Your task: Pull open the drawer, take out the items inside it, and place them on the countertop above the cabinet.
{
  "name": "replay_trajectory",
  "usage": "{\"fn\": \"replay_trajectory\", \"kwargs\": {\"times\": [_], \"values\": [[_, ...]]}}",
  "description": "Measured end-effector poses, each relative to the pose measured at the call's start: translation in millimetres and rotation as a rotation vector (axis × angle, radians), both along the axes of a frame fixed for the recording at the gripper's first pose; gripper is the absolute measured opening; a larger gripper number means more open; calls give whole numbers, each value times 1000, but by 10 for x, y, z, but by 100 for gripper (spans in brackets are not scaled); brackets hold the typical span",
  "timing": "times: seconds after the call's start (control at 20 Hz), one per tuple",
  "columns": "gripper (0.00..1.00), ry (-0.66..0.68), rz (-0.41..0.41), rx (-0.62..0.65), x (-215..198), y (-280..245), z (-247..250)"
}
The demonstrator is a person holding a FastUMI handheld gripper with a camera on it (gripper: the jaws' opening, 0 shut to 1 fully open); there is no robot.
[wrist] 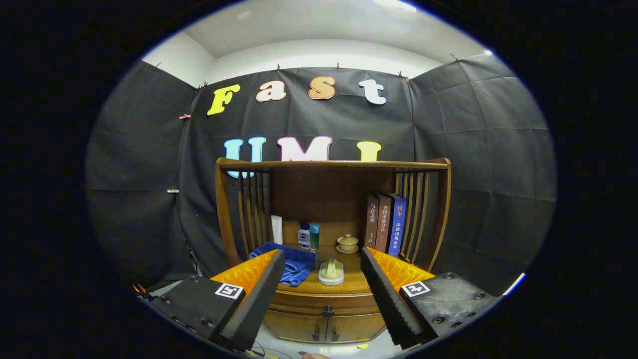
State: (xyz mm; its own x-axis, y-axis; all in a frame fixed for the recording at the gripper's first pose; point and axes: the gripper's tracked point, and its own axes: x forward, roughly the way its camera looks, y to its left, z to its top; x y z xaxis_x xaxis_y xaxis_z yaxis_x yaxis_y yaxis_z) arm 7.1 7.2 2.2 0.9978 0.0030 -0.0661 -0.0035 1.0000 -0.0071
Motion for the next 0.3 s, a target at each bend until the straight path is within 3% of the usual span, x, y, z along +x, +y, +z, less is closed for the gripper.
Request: {"fn": "replay_trajectory", "kwargs": {"times": [0.3], "values": [[99, -1, -1, 5, -47, 2, 5]]}}
